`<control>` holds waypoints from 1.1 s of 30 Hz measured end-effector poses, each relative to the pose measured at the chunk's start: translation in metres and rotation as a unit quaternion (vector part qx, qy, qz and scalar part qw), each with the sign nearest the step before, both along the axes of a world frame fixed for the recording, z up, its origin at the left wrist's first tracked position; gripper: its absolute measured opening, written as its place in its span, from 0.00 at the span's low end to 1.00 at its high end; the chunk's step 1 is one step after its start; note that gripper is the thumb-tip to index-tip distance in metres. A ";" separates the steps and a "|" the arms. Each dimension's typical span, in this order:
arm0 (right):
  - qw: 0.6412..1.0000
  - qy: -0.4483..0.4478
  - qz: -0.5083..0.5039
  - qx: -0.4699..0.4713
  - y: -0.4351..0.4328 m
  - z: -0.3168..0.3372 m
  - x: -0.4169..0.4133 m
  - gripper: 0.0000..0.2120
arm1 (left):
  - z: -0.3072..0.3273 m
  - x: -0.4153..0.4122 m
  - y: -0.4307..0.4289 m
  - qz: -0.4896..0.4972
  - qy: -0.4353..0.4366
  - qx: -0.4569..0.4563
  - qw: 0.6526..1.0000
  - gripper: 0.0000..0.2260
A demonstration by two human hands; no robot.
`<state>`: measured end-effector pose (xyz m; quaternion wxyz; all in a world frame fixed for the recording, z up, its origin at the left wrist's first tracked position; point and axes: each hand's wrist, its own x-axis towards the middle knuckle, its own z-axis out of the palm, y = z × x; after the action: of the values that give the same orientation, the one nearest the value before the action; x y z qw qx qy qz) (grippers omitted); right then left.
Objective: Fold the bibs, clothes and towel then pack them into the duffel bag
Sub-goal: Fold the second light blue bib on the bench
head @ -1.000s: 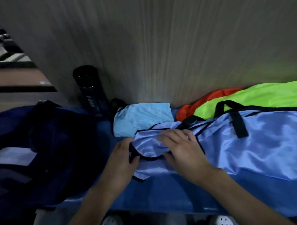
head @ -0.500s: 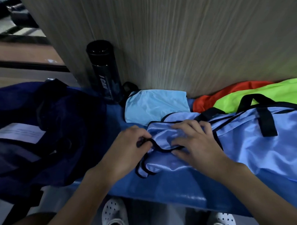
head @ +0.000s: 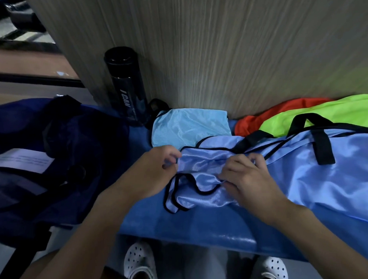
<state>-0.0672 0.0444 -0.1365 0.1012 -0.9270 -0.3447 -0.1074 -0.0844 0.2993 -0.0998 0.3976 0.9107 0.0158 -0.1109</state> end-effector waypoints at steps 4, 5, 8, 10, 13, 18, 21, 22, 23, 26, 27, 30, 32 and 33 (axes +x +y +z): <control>0.997 0.037 0.032 0.061 -0.009 0.010 -0.007 0.06 | -0.004 0.011 -0.006 0.020 0.008 0.004 1.000 0.13; 0.995 0.052 0.036 0.077 -0.012 0.012 -0.009 0.06 | -0.005 0.014 -0.007 0.022 0.012 0.004 1.000 0.16; 0.993 0.089 0.033 0.076 -0.020 0.019 -0.012 0.08 | -0.010 0.020 -0.012 0.027 0.028 -0.002 0.999 0.17; 0.992 0.107 0.041 0.046 -0.025 0.020 -0.012 0.09 | -0.012 0.024 -0.016 0.025 0.021 -0.016 0.999 0.12; 0.991 0.114 0.052 0.040 -0.028 0.022 -0.010 0.10 | -0.010 0.025 -0.022 0.041 -0.015 -0.028 0.999 0.07; 0.989 0.107 0.038 0.096 -0.021 0.023 -0.013 0.12 | -0.010 0.026 -0.024 0.052 -0.033 -0.050 0.997 0.12; 0.991 0.103 0.037 0.072 -0.017 0.019 -0.012 0.11 | -0.014 0.025 -0.022 0.009 -0.018 -0.044 0.999 0.04; 0.991 0.107 0.040 0.064 -0.017 0.018 -0.011 0.11 | -0.013 0.025 -0.022 0.006 -0.019 -0.041 0.999 0.04; 0.990 0.120 0.043 0.059 -0.017 0.018 -0.012 0.13 | -0.013 0.025 -0.022 0.009 -0.024 -0.039 0.999 0.04; 0.984 0.157 0.071 0.034 -0.014 0.016 -0.017 0.18 | -0.011 0.024 -0.022 0.017 -0.058 -0.049 0.997 0.05; 0.986 0.145 0.085 0.016 -0.012 0.014 -0.019 0.15 | -0.011 0.024 -0.022 0.014 -0.072 -0.049 0.996 0.04; 0.989 0.119 0.075 0.040 -0.007 0.010 -0.014 0.10 | -0.007 0.023 -0.024 0.005 -0.112 -0.066 0.992 0.05; 0.985 0.129 0.054 0.104 -0.006 0.011 -0.010 0.12 | -0.002 0.021 -0.027 -0.007 -0.117 -0.113 0.987 0.07; 0.980 0.141 0.047 0.131 -0.006 0.012 -0.009 0.13 | 0.000 0.019 -0.029 -0.011 -0.116 -0.130 0.985 0.08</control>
<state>-0.0758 0.0385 -0.1245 0.2744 -0.8942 -0.3535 -0.0153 -0.0658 0.2702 -0.0997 0.5105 0.8581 -0.0547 -0.0099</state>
